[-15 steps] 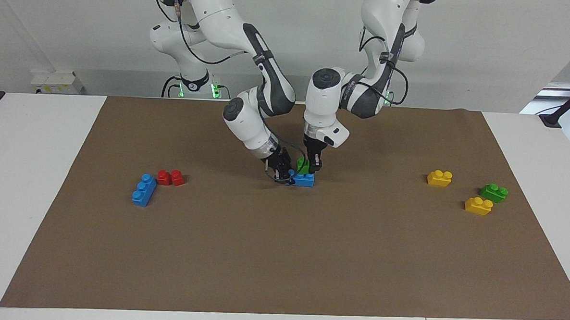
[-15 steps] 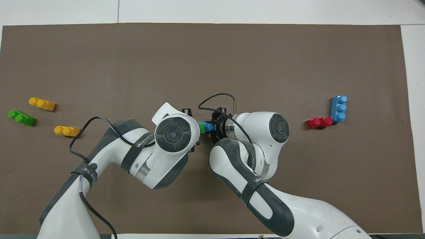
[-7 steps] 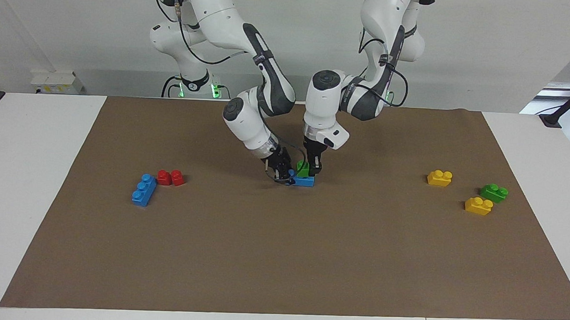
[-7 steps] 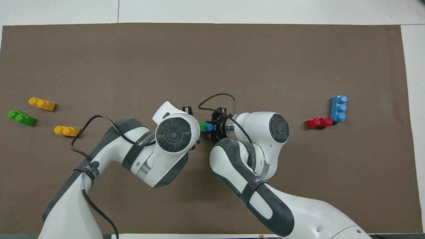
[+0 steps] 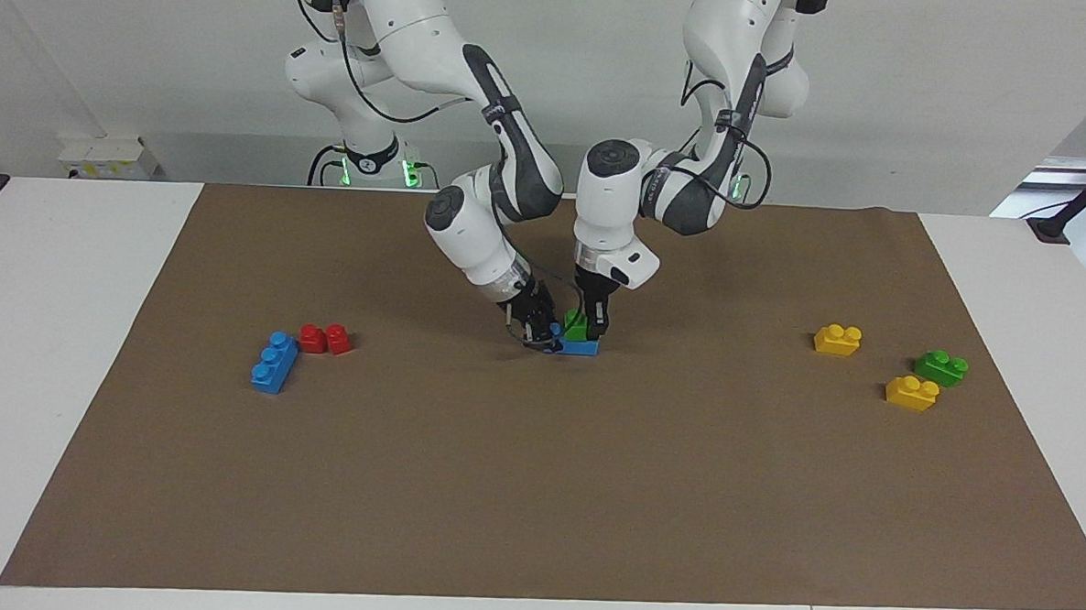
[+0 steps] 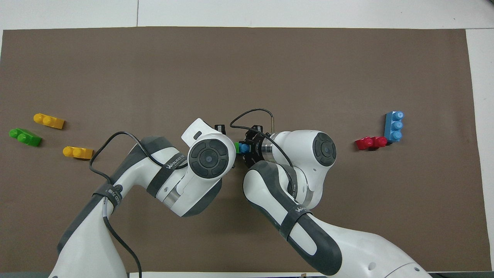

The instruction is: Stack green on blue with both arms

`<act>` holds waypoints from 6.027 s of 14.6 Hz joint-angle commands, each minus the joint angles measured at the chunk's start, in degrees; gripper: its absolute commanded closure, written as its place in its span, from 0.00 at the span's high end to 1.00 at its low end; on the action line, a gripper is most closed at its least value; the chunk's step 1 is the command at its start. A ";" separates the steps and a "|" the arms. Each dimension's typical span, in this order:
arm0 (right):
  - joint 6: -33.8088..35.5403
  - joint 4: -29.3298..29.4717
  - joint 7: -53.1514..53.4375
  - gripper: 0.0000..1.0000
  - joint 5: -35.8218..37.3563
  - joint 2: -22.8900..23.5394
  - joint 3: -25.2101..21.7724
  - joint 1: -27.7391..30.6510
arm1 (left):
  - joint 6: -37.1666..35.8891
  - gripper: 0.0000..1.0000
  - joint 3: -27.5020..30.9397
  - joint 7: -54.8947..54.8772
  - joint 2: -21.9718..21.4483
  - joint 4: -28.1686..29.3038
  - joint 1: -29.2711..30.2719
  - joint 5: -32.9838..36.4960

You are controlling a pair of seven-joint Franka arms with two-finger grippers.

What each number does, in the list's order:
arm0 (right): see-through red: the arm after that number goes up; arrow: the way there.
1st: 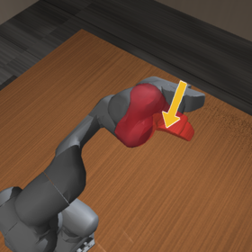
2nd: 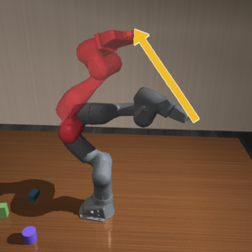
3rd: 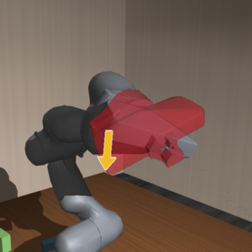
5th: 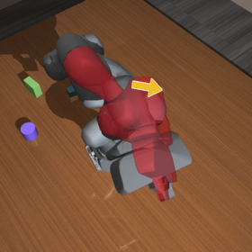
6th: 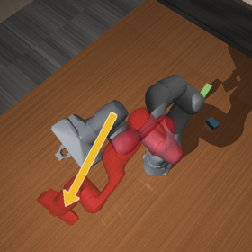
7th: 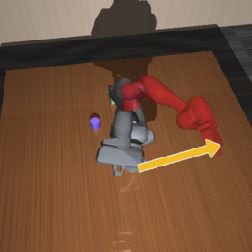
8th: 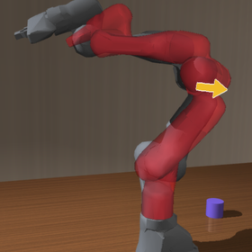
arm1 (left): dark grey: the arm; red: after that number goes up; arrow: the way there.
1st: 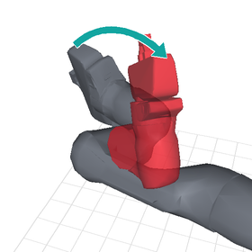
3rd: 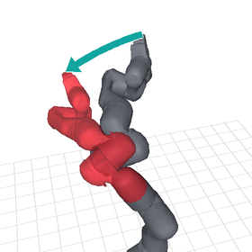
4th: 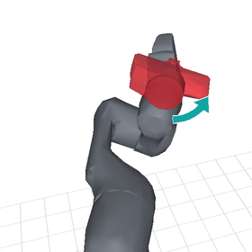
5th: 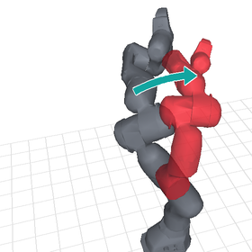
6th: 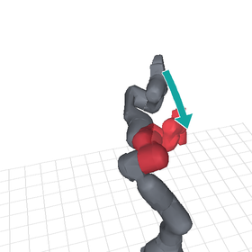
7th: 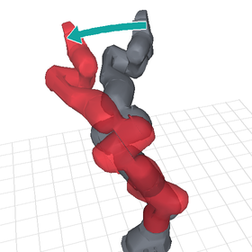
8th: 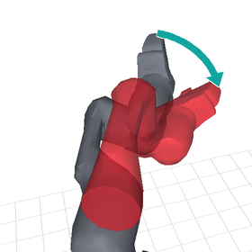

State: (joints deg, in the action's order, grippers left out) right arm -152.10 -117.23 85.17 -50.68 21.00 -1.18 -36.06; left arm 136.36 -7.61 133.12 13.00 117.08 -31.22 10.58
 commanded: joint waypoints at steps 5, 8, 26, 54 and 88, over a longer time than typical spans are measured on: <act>-1.88 -2.21 -1.67 0.00 -1.88 -0.17 0.04 -0.07 | -0.82 1.00 0.31 -3.63 0.90 0.08 -0.16 3.14; -1.88 -2.21 -1.67 0.00 -1.88 -0.17 0.04 -0.07 | -3.89 1.00 0.14 -4.36 -4.10 0.26 2.29 2.96; 4.78 -1.15 -1.84 0.90 -1.71 -2.80 -0.23 6.69 | -8.65 1.00 0.40 -22.88 -9.66 0.43 7.40 1.20; 49.71 9.22 -68.10 1.00 38.88 -21.34 -0.58 35.09 | -29.57 1.00 0.58 -104.97 -9.66 -11.96 33.05 -6.71; 62.28 23.46 -81.91 1.00 50.59 -22.67 0.21 36.32 | -49.08 1.00 0.93 -127.84 -12.56 -28.57 35.44 -13.39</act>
State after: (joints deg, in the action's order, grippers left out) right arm -90.86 -94.62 4.61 -0.91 -2.23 -1.39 -0.30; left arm 88.55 -6.28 5.66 0.75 89.00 3.70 -2.54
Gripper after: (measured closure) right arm 0.000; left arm 0.000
